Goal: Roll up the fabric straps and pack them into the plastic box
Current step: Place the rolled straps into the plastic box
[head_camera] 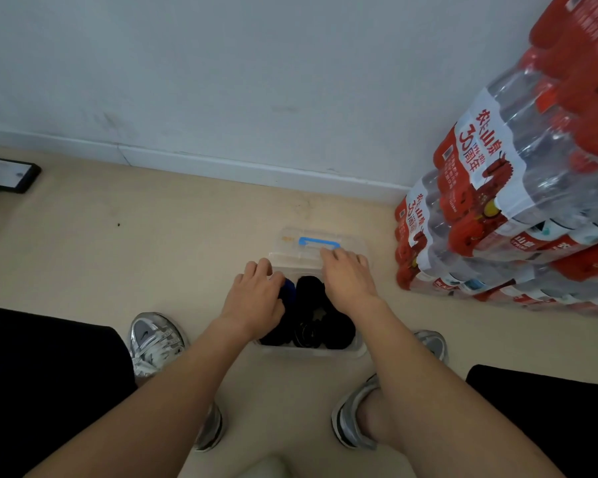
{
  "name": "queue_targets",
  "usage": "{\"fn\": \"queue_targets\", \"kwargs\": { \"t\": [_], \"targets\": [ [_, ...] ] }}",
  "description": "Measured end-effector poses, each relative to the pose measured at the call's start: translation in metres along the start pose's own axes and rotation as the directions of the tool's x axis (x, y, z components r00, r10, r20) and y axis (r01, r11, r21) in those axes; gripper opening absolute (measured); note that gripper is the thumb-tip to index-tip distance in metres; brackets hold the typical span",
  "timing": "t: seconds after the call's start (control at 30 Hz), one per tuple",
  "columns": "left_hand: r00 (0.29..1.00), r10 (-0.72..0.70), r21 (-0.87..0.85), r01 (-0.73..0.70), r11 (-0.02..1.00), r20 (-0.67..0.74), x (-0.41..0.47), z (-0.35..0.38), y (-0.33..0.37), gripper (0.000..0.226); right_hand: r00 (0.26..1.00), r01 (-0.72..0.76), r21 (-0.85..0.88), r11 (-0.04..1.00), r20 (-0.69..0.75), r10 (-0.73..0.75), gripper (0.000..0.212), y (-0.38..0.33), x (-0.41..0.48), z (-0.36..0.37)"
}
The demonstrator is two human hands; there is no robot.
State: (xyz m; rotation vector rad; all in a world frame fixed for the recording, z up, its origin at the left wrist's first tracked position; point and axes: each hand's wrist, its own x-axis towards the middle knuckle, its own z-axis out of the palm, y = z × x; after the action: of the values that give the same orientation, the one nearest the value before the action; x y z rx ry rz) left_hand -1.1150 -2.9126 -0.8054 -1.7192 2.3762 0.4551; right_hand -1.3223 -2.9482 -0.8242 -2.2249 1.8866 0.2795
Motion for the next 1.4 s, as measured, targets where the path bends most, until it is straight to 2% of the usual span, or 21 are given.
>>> {"fn": "queue_targets", "kwargs": {
  "t": [0.1, 0.23, 0.33, 0.4, 0.5, 0.63, 0.7, 0.8, 0.87, 0.9, 1.0, 1.03, 1.1, 1.17, 1.23, 1.3, 1.4],
  "targets": [
    [0.997, -0.074, -0.106, 0.073, 0.992, -0.009, -0.001, -0.003, -0.006, 0.038, 1.000, -0.002, 0.006, 1.000, 0.001, 0.002, 0.043, 0.000, 0.001, -0.006],
    [0.980, -0.175, -0.286, 0.142, 0.948, -0.092, 0.001, -0.010, -0.008, 0.034, 0.999, 0.031, 0.020, 0.999, -0.041, -0.030, 0.047, 0.000, 0.000, -0.020],
    [0.943, -0.266, -0.413, 0.165, 0.896, -0.201, 0.000, -0.019, -0.004, 0.035, 0.996, 0.062, 0.081, 0.995, -0.071, -0.057, 0.042, -0.003, -0.011, -0.028],
    [0.914, -0.349, -0.509, 0.202, 0.836, -0.209, 0.000, -0.023, 0.000, 0.041, 0.995, 0.082, 0.130, 0.988, -0.074, -0.073, 0.035, -0.007, -0.022, -0.033],
    [0.870, -0.475, -0.598, 0.312, 0.738, -0.133, -0.002, -0.022, 0.001, 0.052, 0.994, 0.112, 0.169, 0.979, -0.035, -0.108, 0.032, -0.015, -0.038, -0.037],
    [0.873, -0.481, -0.541, 0.442, 0.716, 0.076, -0.006, -0.003, -0.011, 0.060, 0.983, 0.127, 0.263, 0.956, 0.094, -0.156, 0.028, -0.022, -0.055, -0.034],
    [0.866, -0.467, -0.498, 0.490, 0.716, 0.180, -0.009, 0.008, -0.016, 0.054, 0.970, 0.110, 0.277, 0.954, 0.179, -0.164, 0.027, -0.026, -0.063, -0.029],
    [0.852, -0.467, -0.461, 0.521, 0.719, 0.236, -0.015, 0.019, -0.023, 0.042, 0.946, 0.037, 0.403, 0.914, 0.280, -0.162, 0.014, -0.027, -0.075, -0.019],
    [0.844, -0.459, -0.441, 0.536, 0.720, 0.277, -0.016, 0.022, -0.029, 0.047, 0.966, -0.060, 0.494, 0.868, 0.248, -0.074, 0.004, -0.022, -0.078, -0.015],
    [0.839, -0.452, -0.435, 0.543, 0.718, 0.301, -0.017, 0.022, -0.031, 0.051, 0.979, -0.120, 0.496, 0.860, 0.201, 0.020, 0.005, -0.017, -0.078, -0.014],
    [0.831, -0.434, -0.446, 0.553, 0.704, 0.347, -0.017, 0.019, -0.035, 0.055, 0.942, -0.328, 0.366, 0.871, 0.061, 0.330, 0.010, 0.004, -0.075, -0.012],
    [0.829, -0.432, -0.445, 0.557, 0.701, 0.356, -0.017, 0.018, -0.036, 0.056, 0.914, -0.397, 0.342, 0.852, 0.065, 0.400, 0.021, 0.012, -0.074, -0.010],
    [0.823, -0.438, -0.432, 0.564, 0.704, 0.362, -0.017, 0.017, -0.037, 0.060, 0.846, -0.530, 0.398, 0.749, 0.193, 0.497, 0.045, 0.026, -0.074, -0.003],
    [0.815, -0.455, -0.421, 0.576, 0.701, 0.358, -0.016, 0.018, -0.039, 0.063, 0.781, -0.623, 0.478, 0.620, 0.337, 0.525, 0.053, 0.033, -0.073, 0.003],
    [0.803, -0.469, -0.416, 0.593, 0.690, 0.368, -0.013, 0.020, -0.042, 0.067, 0.752, -0.654, 0.549, 0.520, 0.401, 0.523, 0.049, 0.038, -0.070, 0.009],
    [0.787, -0.475, -0.402, 0.613, 0.680, 0.394, -0.010, 0.023, -0.045, 0.068, 0.743, -0.661, 0.574, 0.484, 0.409, 0.529, 0.046, 0.042, -0.067, 0.010],
    [0.780, -0.469, -0.360, 0.613, 0.703, 0.414, -0.007, 0.030, -0.045, 0.066, 0.737, -0.671, 0.561, 0.485, 0.428, 0.524, 0.048, 0.047, -0.065, 0.014]
  ]
}}
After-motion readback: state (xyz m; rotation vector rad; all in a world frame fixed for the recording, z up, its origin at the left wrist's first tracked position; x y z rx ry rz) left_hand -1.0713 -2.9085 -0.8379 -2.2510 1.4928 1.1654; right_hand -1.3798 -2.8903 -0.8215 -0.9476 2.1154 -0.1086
